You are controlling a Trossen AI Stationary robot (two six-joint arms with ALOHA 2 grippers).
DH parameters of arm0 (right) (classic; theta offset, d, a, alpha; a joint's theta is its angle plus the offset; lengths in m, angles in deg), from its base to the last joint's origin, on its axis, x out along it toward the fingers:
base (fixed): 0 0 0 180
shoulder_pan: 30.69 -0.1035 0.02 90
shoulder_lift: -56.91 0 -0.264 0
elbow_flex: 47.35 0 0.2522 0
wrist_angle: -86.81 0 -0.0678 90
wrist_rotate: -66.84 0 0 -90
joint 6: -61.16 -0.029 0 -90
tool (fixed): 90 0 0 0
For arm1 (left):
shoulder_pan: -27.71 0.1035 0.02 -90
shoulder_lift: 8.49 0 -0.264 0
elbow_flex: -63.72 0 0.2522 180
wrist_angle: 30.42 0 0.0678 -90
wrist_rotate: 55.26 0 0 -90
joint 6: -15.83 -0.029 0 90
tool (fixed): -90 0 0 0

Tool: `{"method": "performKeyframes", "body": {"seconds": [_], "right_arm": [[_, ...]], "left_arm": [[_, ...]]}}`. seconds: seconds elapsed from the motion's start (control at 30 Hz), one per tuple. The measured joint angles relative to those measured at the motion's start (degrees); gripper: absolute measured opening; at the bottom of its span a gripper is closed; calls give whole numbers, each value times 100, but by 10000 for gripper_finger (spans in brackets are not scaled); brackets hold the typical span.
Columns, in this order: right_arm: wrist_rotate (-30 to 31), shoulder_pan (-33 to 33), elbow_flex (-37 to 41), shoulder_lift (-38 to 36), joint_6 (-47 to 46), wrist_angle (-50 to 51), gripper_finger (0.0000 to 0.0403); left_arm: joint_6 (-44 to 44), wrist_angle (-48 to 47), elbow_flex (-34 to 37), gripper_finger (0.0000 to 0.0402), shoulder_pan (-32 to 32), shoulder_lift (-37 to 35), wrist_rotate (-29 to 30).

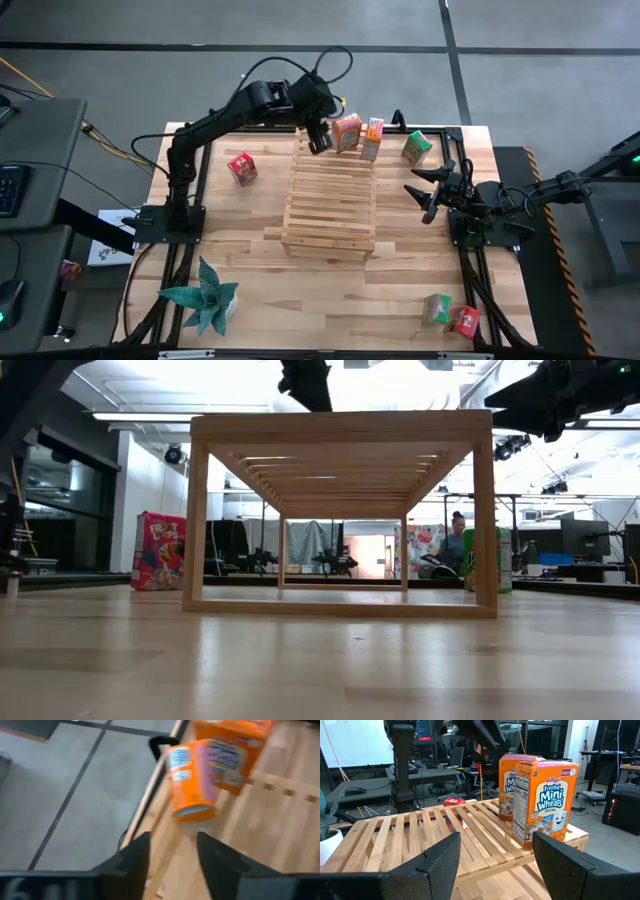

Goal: Stack cereal on shelf
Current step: Put the orange cereal box on the shelf aligned with the orange box

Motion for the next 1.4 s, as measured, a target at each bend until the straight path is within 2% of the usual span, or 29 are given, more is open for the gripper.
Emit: {"method": "performKeyframes", "body": {"seconds": [0.13, 0.2, 0.37, 0.43, 0.53, 0.6, 0.83, 1.4], "right_arm": [[-9, 1, 0, 0, 11, 27, 240], [-8, 2, 0, 0, 21, 31, 240], [-7, 1, 0, 0, 144, 31, 240], [-7, 0, 0, 0, 168, 29, 240], [-7, 0, 0, 0, 169, 28, 240], [-7, 0, 0, 0, 168, 28, 240], [26, 0, 0, 0, 168, 25, 240], [26, 0, 0, 0, 166, 24, 240]], "left_arm": [[35, 572, 723, 42, 175, -210, 5], [0, 1014, 1291, 11, 250, -341, -27], [-5, 2505, 3035, 6, 498, -862, -101], [49, 3315, 3708, 2, 600, -1088, -337], [161, 4220, 4466, 3, 713, -1367, -781], [298, 4602, 4775, 1, 716, -1456, -857], [449, 5312, 5161, 0, 487, -1404, -856], [950, 5387, 5175, 0, -108, -1403, -796]]}}
